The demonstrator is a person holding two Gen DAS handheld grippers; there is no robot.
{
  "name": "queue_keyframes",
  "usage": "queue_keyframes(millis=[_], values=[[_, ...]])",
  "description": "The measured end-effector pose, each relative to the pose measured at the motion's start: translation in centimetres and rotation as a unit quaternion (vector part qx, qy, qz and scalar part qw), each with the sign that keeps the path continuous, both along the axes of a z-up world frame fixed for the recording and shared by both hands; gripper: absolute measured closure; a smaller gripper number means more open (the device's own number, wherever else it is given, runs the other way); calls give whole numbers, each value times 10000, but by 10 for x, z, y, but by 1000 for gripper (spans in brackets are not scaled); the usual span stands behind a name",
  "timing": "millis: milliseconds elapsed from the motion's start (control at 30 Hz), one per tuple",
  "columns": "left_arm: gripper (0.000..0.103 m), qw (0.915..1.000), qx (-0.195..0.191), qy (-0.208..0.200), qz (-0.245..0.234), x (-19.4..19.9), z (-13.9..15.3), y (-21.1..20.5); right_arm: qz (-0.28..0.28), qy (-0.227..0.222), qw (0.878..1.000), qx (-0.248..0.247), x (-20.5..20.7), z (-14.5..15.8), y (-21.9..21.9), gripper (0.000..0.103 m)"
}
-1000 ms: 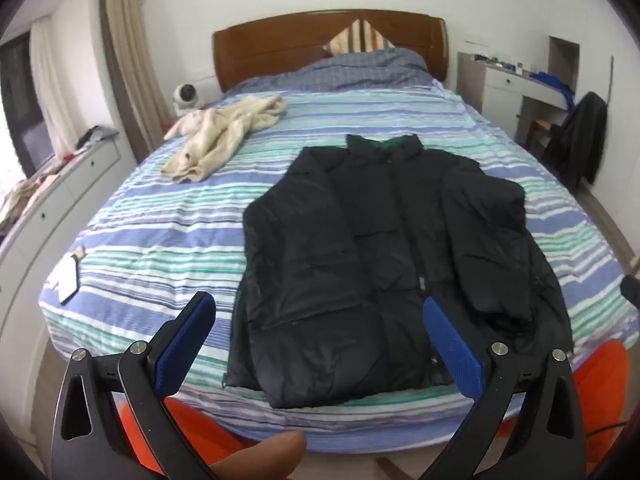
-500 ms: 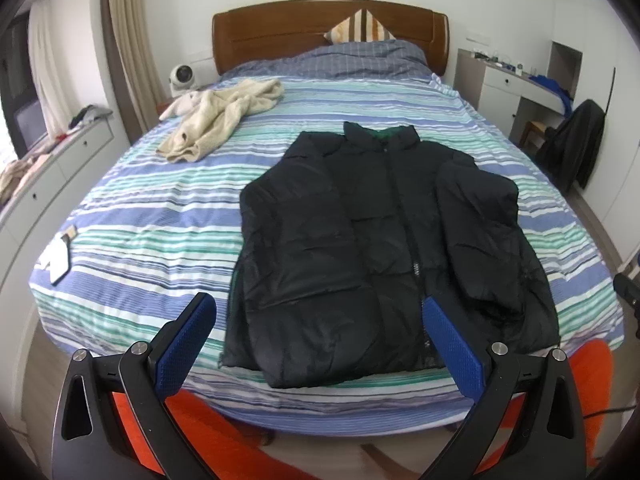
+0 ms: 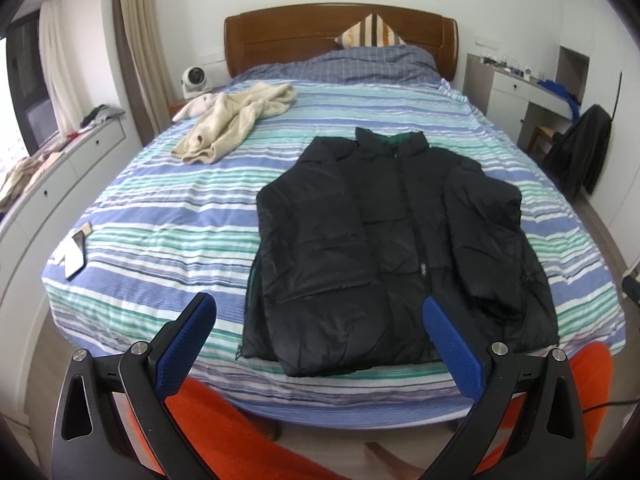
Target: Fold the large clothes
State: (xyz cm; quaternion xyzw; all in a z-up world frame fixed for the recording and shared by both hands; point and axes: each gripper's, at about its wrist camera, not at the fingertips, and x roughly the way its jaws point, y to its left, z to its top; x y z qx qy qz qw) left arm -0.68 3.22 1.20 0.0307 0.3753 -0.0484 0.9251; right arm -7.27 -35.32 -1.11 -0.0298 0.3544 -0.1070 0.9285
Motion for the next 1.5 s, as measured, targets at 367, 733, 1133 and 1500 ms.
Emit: queue_keyframes(millis=[367, 733, 1133, 1500], values=[[0, 9999, -57, 73, -85, 1, -11, -4, 285, -89, 9995, 91, 2, 0, 14, 0], [0, 9999, -110, 19, -119, 2, -9, -4, 479, -109, 9988, 48, 6, -2, 27, 0], [0, 9998, -131, 9, -149, 5, -11, -5, 619, -54, 9981, 25, 11, -4, 35, 0], [0, 9998, -113, 12, -151, 7, -14, -4, 694, -6, 9976, 33, 14, -7, 38, 0]])
